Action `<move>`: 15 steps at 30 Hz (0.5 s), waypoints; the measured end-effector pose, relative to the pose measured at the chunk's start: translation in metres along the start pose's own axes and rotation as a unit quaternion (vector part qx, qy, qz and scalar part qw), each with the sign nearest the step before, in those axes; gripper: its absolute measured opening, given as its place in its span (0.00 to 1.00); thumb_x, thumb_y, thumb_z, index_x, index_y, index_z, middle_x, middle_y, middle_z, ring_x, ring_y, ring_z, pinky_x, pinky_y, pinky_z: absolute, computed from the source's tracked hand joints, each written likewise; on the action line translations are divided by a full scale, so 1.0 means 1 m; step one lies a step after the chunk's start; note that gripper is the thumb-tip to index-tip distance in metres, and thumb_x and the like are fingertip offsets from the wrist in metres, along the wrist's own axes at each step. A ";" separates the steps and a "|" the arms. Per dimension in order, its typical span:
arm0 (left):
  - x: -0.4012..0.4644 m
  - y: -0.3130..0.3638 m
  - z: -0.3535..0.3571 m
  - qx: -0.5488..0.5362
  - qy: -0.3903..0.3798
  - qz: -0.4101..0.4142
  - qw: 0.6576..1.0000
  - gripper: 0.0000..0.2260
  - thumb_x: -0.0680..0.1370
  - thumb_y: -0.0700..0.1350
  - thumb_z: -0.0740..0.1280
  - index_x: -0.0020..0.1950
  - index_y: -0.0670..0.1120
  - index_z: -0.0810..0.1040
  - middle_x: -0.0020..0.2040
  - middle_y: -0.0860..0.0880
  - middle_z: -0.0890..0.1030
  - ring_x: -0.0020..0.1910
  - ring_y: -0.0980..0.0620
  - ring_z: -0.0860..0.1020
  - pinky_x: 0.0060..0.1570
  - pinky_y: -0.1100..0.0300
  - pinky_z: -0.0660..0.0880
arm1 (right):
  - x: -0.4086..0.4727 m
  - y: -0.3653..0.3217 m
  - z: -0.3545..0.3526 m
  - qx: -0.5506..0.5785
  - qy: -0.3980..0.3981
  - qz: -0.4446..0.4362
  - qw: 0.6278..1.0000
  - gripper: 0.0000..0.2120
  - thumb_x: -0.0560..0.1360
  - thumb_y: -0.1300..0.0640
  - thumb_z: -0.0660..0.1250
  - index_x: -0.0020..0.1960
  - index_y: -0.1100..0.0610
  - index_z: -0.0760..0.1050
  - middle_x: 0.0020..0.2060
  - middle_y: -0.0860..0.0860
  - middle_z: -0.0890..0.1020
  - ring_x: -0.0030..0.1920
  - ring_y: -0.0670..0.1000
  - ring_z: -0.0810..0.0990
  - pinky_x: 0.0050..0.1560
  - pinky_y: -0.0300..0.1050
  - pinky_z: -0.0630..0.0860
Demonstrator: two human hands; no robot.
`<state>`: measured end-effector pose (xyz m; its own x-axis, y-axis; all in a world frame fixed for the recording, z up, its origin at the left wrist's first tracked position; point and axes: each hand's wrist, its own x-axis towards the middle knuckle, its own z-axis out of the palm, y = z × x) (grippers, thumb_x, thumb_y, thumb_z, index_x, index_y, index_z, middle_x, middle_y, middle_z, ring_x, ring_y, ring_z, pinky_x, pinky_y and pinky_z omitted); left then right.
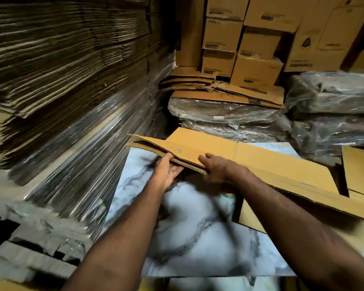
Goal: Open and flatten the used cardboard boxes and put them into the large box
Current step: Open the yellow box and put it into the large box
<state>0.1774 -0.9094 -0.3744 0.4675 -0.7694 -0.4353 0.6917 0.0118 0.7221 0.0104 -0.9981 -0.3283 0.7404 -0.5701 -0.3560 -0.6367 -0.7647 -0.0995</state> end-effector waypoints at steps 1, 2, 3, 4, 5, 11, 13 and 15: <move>-0.004 0.003 0.000 -0.020 -0.021 -0.013 0.999 0.07 0.81 0.42 0.59 0.51 0.42 0.75 0.50 0.40 0.81 0.44 0.45 0.82 0.48 0.52 0.82 | 0.000 0.002 0.007 -0.006 0.057 -0.006 0.998 0.26 0.75 0.52 0.65 0.71 0.57 0.64 0.66 0.62 0.73 0.65 0.63 0.75 0.60 0.55 0.75; -0.006 0.008 -0.001 -0.040 -0.036 -0.023 0.998 0.07 0.80 0.43 0.58 0.50 0.42 0.73 0.55 0.38 0.77 0.48 0.42 0.80 0.53 0.49 0.79 | -0.002 0.005 0.013 -0.013 0.108 -0.008 0.994 0.20 0.75 0.57 0.62 0.66 0.57 0.69 0.60 0.61 0.78 0.60 0.63 0.78 0.55 0.55 0.77; -0.007 0.013 -0.006 -0.063 -0.050 -0.032 0.996 0.09 0.80 0.47 0.58 0.52 0.41 0.72 0.59 0.36 0.74 0.53 0.38 0.78 0.59 0.45 0.75 | -0.006 0.007 0.018 -0.016 0.140 -0.006 0.990 0.18 0.74 0.60 0.61 0.63 0.57 0.71 0.57 0.60 0.80 0.58 0.63 0.79 0.53 0.56 0.78; -0.005 0.019 -0.012 -0.085 -0.059 -0.041 0.994 0.15 0.79 0.51 0.59 0.57 0.41 0.71 0.62 0.35 0.73 0.58 0.36 0.75 0.64 0.41 0.71 | -0.011 0.010 0.021 -0.023 0.148 -0.005 0.989 0.18 0.73 0.61 0.61 0.63 0.56 0.72 0.56 0.59 0.81 0.57 0.63 0.80 0.52 0.56 0.79; -0.002 0.026 -0.020 -0.108 -0.056 -0.040 0.992 0.21 0.78 0.56 0.60 0.62 0.41 0.70 0.62 0.36 0.72 0.62 0.36 0.73 0.68 0.39 0.68 | -0.016 0.011 0.025 -0.035 0.147 -0.007 0.988 0.20 0.73 0.61 0.61 0.64 0.55 0.71 0.56 0.58 0.81 0.57 0.62 0.80 0.52 0.55 0.79; 0.020 0.060 -0.067 0.000 0.106 -0.052 0.993 0.19 0.78 0.56 0.68 0.60 0.44 0.73 0.57 0.41 0.73 0.50 0.44 0.77 0.56 0.48 0.76 | -0.038 0.019 0.052 -0.032 0.192 -0.055 0.979 0.27 0.74 0.63 0.61 0.72 0.49 0.69 0.63 0.54 0.79 0.59 0.61 0.79 0.50 0.54 0.78; 0.022 0.058 -0.078 0.065 0.126 -0.063 0.988 0.08 0.80 0.47 0.66 0.53 0.43 0.73 0.50 0.43 0.76 0.43 0.48 0.78 0.48 0.57 0.78 | -0.040 0.022 0.053 -0.032 0.186 -0.047 0.981 0.25 0.76 0.61 0.61 0.72 0.47 0.70 0.60 0.54 0.81 0.57 0.62 0.79 0.48 0.53 0.77; 0.022 0.052 -0.086 0.082 0.134 -0.070 0.985 0.03 0.80 0.41 0.63 0.48 0.42 0.73 0.45 0.44 0.77 0.41 0.51 0.79 0.43 0.61 0.77 | -0.038 0.022 0.056 -0.063 0.164 -0.027 0.984 0.24 0.78 0.59 0.60 0.72 0.45 0.69 0.61 0.52 0.81 0.58 0.60 0.79 0.50 0.50 0.75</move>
<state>0.2708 -0.8704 -0.3925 0.5179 -0.5601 -0.6466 0.6709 -0.2030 0.7132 -0.0439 -0.9766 -0.3686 0.8151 -0.5784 -0.0317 -0.5783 -0.8157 0.0128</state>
